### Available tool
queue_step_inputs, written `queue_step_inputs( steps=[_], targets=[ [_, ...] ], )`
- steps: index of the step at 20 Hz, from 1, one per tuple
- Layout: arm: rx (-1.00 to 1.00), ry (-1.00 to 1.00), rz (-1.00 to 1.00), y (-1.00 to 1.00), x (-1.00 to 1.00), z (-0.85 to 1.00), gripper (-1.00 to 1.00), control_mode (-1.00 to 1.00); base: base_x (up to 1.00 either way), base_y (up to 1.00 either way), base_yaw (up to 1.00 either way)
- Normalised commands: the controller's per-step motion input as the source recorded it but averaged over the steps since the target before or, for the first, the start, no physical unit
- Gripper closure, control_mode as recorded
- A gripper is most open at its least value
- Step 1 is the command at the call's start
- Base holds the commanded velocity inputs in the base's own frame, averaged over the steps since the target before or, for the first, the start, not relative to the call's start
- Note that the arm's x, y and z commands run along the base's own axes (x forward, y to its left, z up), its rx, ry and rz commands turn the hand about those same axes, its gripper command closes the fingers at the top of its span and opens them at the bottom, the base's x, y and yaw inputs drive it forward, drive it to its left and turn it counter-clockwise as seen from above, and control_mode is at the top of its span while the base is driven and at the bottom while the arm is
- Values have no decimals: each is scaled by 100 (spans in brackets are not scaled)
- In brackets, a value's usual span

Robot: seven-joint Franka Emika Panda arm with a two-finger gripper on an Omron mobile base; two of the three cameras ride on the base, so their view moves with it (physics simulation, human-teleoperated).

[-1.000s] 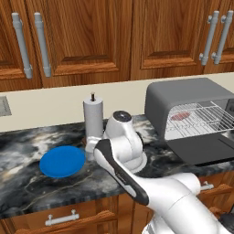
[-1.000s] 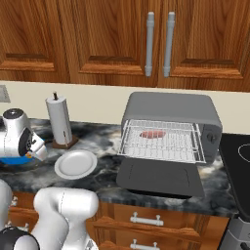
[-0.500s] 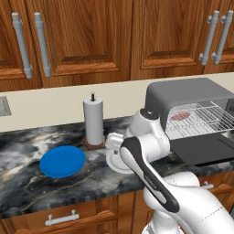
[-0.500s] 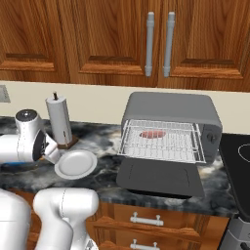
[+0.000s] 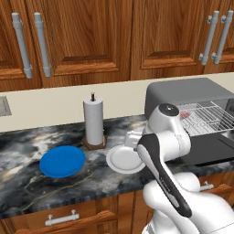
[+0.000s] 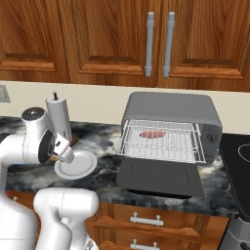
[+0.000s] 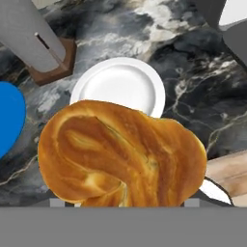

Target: Open the toaster oven door. Place the bread on the top rack in the toaster oven and place the steak on the bottom rack.

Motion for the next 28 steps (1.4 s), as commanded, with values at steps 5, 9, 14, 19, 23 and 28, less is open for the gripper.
queue_step_inputs(
  steps=[5, 9, 14, 19, 23, 28],
  targets=[
    [-11, 0, 0, -66, -20, 23, 100, -100, 0, 0, 0],
    [-2, -1, 0, -71, -23, 20, 100, -100, 0, 0, 0],
    [0, -4, 0, -72, -21, 24, 100, -100, 0, 0, 0],
    [0, -1, 0, -68, -13, 27, 100, -100, 0, 0, 0],
    [0, -4, 0, -67, -10, 31, 100, -100, 0, 0, 0],
    [0, -1, 0, -58, 0, 30, 100, -100, 0, 0, 0]
  ],
)
